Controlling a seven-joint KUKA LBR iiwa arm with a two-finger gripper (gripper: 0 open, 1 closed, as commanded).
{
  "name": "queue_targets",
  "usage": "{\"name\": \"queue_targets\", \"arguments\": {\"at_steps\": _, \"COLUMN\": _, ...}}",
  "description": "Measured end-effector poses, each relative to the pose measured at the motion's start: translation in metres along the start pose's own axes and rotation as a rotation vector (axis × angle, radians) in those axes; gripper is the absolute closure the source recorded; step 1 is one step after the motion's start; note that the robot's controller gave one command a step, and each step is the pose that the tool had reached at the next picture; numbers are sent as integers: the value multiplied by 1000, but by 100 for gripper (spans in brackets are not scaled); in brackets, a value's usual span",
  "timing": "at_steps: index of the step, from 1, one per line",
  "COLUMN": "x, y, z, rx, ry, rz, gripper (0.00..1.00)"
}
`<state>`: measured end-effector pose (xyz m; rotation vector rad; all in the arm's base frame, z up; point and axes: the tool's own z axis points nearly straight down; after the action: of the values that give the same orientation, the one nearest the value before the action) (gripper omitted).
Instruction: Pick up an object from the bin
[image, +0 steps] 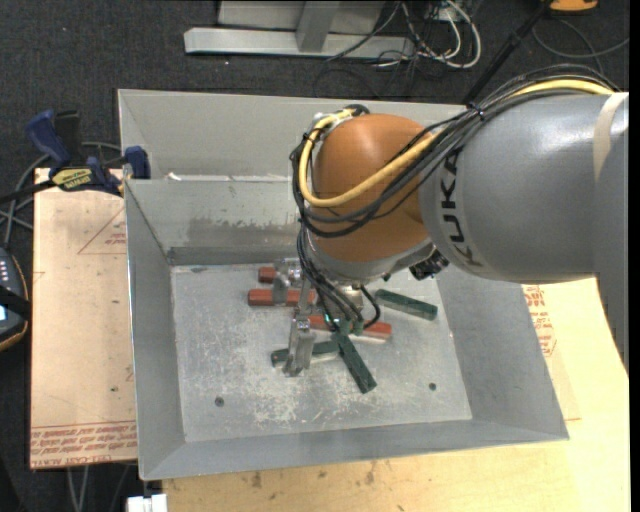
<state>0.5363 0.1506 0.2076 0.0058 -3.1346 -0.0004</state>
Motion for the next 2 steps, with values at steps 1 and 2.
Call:
{"name": "queue_targets", "arguments": {"at_steps": 1, "x": -1, "y": -56, "z": 141, "rx": 1, "ry": -2, "rz": -314, "gripper": 0}}
{"name": "queue_targets", "arguments": {"at_steps": 2, "x": -3, "y": -54, "z": 137, "rx": 0, "ry": -8, "rz": -315, "gripper": 100}}
